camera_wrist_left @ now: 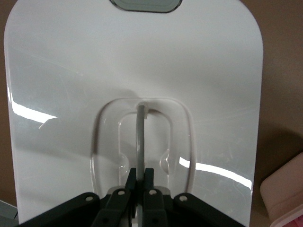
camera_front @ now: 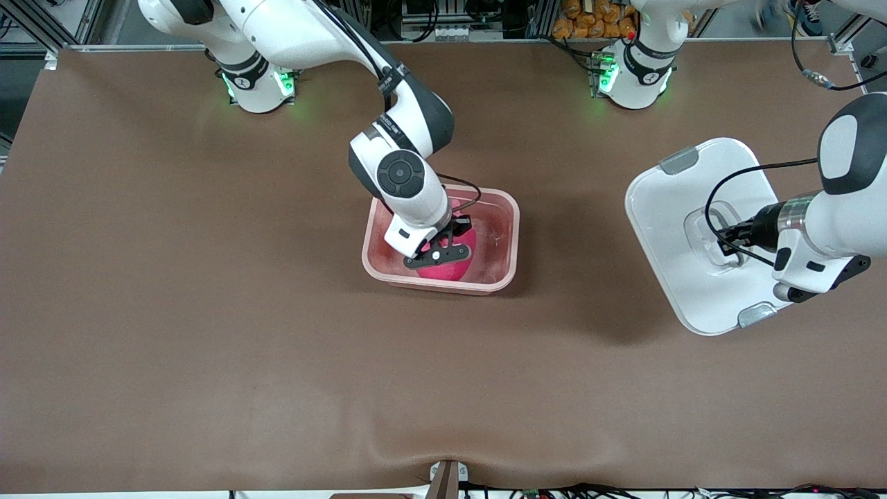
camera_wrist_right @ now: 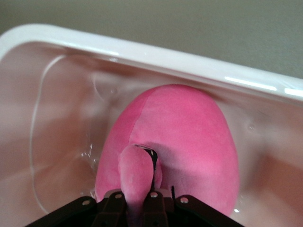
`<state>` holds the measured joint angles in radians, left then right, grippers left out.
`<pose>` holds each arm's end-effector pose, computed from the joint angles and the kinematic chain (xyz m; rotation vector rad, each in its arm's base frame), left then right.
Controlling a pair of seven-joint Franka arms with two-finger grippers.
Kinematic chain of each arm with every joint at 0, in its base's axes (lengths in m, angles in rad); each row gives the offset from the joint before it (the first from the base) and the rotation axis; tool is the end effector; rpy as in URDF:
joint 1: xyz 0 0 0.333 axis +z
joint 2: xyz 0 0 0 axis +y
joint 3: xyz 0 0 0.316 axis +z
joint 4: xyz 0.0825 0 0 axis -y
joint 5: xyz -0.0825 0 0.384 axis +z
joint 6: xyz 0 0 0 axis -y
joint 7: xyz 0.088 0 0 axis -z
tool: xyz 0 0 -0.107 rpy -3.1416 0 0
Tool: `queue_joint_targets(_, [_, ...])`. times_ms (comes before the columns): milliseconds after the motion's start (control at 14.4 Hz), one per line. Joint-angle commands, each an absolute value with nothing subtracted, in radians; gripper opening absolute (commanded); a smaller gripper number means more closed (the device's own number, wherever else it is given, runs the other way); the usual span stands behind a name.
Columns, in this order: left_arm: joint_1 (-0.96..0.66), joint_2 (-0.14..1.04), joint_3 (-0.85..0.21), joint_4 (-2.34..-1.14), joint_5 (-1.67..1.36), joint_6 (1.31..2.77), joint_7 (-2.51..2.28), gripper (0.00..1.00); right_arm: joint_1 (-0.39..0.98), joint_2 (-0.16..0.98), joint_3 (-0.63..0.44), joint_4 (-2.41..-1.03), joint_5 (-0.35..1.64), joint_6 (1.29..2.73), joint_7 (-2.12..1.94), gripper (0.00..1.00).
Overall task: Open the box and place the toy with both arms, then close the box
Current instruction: 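Lower the toy into the box and open the right gripper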
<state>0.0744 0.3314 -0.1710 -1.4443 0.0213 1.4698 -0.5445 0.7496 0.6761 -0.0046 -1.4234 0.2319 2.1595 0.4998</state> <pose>0.6232 -0.0439 0.4815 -2.9703 -0.6760 0.4555 0.5300 0.5022 0.3048 -2.9423 -0.1811 0.0952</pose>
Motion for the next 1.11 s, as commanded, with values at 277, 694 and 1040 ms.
queue_joint_targets(277, [0.101,0.327,-0.176,-1.445,0.008,1.47,-0.483,0.0,0.781,0.781,-0.015,-1.397,0.23,2.338,0.525,0.0])
queue_joint_targets(694, [0.123,0.324,-0.176,-1.445,0.006,1.47,-0.451,0.0,0.784,0.798,-0.017,-1.401,0.209,2.378,0.523,1.0])
queue_joint_targets(1040, [0.121,0.327,-0.176,-1.445,0.006,1.47,-0.449,0.0,0.785,0.804,-0.017,-1.404,0.163,2.417,0.525,1.0])
